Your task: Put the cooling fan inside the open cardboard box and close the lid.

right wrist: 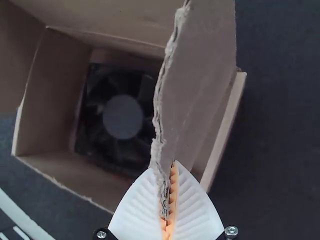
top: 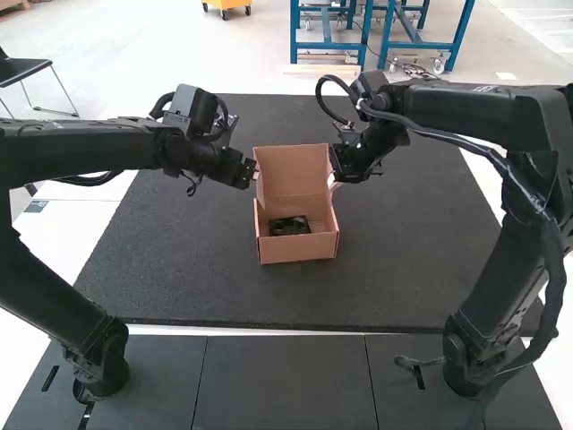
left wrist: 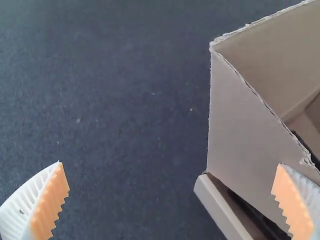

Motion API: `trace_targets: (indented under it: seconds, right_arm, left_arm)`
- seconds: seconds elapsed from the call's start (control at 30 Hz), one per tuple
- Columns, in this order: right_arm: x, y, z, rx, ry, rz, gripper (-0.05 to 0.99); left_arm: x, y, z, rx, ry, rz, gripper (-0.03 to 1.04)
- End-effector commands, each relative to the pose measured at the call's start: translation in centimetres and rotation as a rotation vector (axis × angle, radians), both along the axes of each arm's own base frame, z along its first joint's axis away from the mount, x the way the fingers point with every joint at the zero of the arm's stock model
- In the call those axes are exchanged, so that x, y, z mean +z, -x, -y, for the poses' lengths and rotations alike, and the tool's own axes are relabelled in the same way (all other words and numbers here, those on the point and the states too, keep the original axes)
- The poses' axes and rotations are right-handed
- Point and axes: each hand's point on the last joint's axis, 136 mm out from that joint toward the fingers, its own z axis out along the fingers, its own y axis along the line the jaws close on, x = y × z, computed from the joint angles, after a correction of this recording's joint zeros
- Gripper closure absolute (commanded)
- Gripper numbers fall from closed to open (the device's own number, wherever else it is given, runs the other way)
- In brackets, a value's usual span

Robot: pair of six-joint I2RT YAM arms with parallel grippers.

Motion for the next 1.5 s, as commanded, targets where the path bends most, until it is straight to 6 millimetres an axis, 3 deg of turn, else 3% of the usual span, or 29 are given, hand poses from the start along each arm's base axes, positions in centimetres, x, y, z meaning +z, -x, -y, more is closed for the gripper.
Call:
trace_targets:
  seconds: [0.0, 0.43, 0.77, 1.07, 1.47]
  right_arm:
    - [0.7, 1.2, -0.6, 0.038, -0.025, -0.004, 0.95]
    - [1.0, 2.9, -0.5, 0.053, -0.039, -0.056, 0.95]
    - [0.8, 4.1, -0.7, 0.070, -0.046, -0.104, 0.95]
    - [0.1, 5.5, -0.9, 0.093, -0.033, -0.147, 0.95]
    - [-1.5, 6.4, 0.3, 0.099, 0.031, -0.174, 0.95]
  left_arm:
    - [1.6, 0.4, 0.6, -0.028, 0.017, 0.040, 0.05]
    - [-0.3, 1.8, 0.2, -0.035, -0.008, -0.007, 0.05]
    - [-0.4, 2.1, 0.0, -0.035, -0.009, -0.011, 0.05]
    - [-0.9, 2.6, -0.2, -0.037, -0.015, -0.018, 0.05]
    - [-1.3, 3.6, 0.6, -0.072, -0.010, -0.031, 0.05]
